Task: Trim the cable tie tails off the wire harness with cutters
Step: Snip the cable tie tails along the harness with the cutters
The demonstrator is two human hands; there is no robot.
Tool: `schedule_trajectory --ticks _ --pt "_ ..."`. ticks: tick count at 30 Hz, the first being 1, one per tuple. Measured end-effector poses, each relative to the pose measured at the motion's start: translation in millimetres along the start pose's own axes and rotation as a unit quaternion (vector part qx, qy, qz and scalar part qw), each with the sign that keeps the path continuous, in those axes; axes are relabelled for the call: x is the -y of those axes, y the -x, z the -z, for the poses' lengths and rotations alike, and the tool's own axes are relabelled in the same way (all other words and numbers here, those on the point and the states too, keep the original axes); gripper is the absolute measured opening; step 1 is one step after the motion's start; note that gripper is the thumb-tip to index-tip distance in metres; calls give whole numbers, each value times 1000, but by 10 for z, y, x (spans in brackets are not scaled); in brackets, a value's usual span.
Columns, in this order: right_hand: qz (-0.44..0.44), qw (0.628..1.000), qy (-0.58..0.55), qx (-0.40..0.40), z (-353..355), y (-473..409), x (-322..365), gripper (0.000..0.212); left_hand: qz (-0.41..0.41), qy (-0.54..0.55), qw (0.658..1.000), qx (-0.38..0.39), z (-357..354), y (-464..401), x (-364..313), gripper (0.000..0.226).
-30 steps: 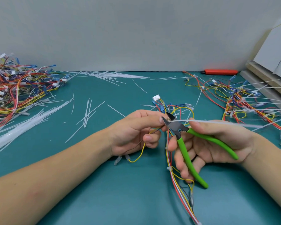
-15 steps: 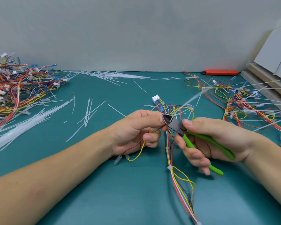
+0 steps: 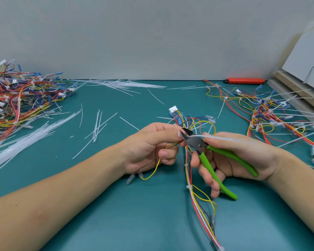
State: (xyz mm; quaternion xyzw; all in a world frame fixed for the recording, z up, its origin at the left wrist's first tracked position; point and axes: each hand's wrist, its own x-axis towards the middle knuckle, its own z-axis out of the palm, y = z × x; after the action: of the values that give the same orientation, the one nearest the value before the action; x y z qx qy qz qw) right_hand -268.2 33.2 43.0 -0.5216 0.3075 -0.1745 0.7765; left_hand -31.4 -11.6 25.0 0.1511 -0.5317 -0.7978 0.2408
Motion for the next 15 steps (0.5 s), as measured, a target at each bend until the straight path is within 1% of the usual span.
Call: schedule_trajectory --ticks 9,15 --pt "1 1000 5 -12 -50 -21 9 48 -2 -1 1000 12 -22 6 -19 19" --pt "-1 999 20 -25 -101 -25 24 47 -5 2 1000 0 -13 6 -13 20"
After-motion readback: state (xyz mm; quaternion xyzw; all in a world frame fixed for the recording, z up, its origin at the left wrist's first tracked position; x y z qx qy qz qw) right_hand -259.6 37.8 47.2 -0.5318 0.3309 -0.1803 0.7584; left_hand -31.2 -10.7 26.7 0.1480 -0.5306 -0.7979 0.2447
